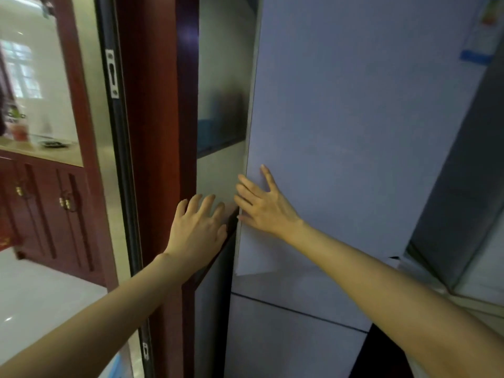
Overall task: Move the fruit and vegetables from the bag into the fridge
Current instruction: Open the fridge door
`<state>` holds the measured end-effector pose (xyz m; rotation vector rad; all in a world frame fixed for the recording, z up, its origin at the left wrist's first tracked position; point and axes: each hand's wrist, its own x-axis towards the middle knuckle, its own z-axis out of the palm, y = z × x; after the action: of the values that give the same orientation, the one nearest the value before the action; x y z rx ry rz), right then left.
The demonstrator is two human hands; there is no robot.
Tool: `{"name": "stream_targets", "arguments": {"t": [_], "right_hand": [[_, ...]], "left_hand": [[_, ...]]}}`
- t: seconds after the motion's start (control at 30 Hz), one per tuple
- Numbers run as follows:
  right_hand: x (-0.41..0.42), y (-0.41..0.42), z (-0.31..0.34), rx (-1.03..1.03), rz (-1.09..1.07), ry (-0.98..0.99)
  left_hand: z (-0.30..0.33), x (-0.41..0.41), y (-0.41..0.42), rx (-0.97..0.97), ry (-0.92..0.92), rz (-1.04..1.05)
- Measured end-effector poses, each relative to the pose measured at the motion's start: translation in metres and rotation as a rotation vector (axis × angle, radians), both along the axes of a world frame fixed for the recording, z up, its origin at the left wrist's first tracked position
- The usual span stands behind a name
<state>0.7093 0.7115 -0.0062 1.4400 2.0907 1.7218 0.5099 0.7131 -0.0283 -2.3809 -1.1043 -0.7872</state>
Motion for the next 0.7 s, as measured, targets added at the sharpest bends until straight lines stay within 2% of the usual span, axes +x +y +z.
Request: {"name": "stream_targets", "arguments": {"t": [0.13, 0.33, 0.7], "right_hand": [[-0.016, -0.061, -0.008, -0.034, -0.149, 0.044], [-0.037, -0.147, -0.016, -0.113, -0.333, 0.215], [-0.039, -0.278, -0.043, 0.085, -0.438, 0.419]], "left_hand": [[-0.007, -0.016, -0.030, -0.026, -0.019, -0.004], [-0.028, -0.023, -0.087, -0.145, 0.001, -0.031], [-0.018, -0.002, -0.168, -0.126, 0.090, -0.137]]}}
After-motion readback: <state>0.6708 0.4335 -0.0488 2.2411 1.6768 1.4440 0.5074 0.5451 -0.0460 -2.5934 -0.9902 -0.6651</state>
